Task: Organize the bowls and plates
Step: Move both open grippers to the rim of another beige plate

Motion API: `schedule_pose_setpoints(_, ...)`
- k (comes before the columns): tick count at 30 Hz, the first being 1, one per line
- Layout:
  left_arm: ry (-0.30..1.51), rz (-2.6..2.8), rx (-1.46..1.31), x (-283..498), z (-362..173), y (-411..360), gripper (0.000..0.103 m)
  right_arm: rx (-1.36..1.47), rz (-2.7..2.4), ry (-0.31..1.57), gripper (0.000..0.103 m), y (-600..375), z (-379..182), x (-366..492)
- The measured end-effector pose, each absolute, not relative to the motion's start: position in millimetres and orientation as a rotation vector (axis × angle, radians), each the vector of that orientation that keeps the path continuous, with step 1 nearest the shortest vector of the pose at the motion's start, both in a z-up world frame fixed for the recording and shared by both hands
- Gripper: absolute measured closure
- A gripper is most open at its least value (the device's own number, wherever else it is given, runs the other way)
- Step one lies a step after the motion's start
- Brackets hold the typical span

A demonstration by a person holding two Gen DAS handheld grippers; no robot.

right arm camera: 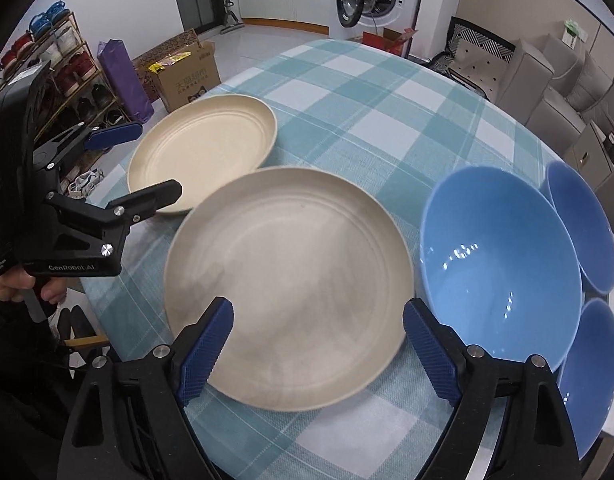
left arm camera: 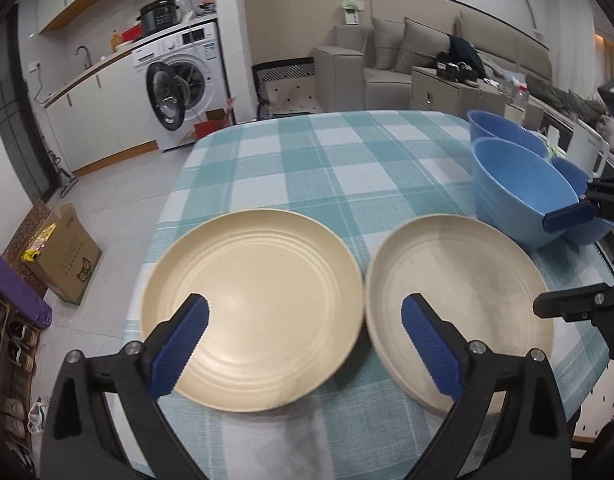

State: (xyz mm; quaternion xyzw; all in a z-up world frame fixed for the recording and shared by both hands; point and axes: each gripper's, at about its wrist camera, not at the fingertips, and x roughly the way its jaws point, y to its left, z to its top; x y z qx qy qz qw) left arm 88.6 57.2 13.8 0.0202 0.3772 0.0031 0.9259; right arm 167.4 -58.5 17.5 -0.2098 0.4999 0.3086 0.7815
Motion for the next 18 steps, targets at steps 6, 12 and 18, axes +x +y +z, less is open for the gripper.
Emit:
schedule_pose_setpoints(6, 0.755, 0.072, -0.024, 86, 17, 90, 0.005, -0.43, 0.704, 1.049, 0.013, -34, 23, 178)
schedule_pose_setpoints(12, 0.752, 0.122, -0.046, 85, 14, 112, 0.005, -0.402, 0.734, 1.025, 0.013, -4, 27, 192)
schedule_pose_setpoints(18, 0.751, 0.158, -0.045, 87, 12, 122, 0.005, -0.396, 0.764, 1.035, 0.013, 29, 19, 208)
